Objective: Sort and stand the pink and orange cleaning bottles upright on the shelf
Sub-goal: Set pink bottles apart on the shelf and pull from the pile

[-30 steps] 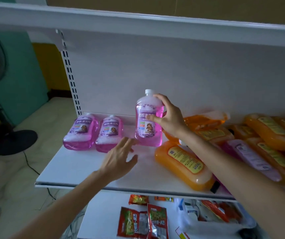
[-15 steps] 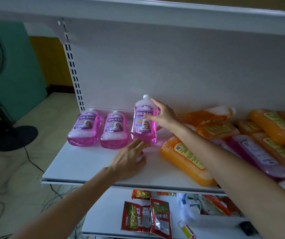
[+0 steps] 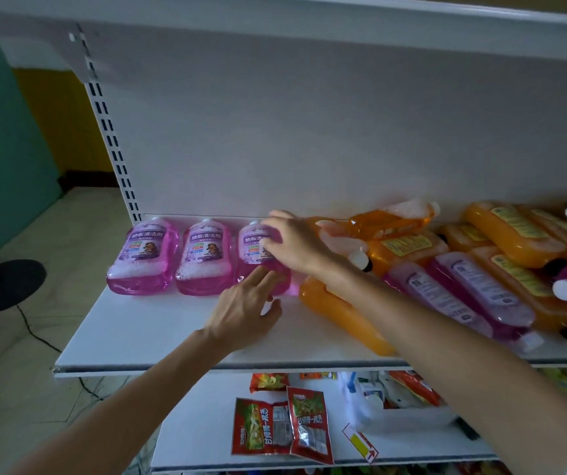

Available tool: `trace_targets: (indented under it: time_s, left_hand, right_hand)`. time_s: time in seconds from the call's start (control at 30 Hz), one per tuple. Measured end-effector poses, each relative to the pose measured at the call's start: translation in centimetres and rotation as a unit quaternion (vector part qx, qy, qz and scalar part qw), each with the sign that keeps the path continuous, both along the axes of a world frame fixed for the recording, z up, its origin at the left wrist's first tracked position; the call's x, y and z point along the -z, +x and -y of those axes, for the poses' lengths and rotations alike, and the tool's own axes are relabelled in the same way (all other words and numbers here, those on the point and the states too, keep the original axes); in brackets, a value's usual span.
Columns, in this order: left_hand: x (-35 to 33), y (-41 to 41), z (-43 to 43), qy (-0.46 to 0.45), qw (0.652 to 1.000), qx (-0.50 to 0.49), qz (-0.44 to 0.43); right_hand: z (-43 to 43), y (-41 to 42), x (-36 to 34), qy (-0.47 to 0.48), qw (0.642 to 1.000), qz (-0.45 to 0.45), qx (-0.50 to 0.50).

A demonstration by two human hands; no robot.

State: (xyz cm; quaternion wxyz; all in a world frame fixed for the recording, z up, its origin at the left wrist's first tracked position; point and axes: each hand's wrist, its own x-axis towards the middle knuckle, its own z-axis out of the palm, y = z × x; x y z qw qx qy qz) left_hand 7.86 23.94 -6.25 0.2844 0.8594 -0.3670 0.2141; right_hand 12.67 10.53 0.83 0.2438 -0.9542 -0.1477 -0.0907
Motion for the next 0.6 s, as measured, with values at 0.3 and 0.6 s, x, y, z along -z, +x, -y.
trace_targets:
  time_s: [0.3,0.6]
  left_hand:
    - [-2.0,1.1,2.4,0.003,1.000,0.017,0.013]
    - [-3.2,1.4,3.8,0.001,0.999,0.034,-0.015]
  right_hand:
    - [7.1,-2.6,-2.0,-0.078,0.991,0.013,0.105]
    - [9.3,-4.6,-0.1,-0.083,0.987,0.047,0.130]
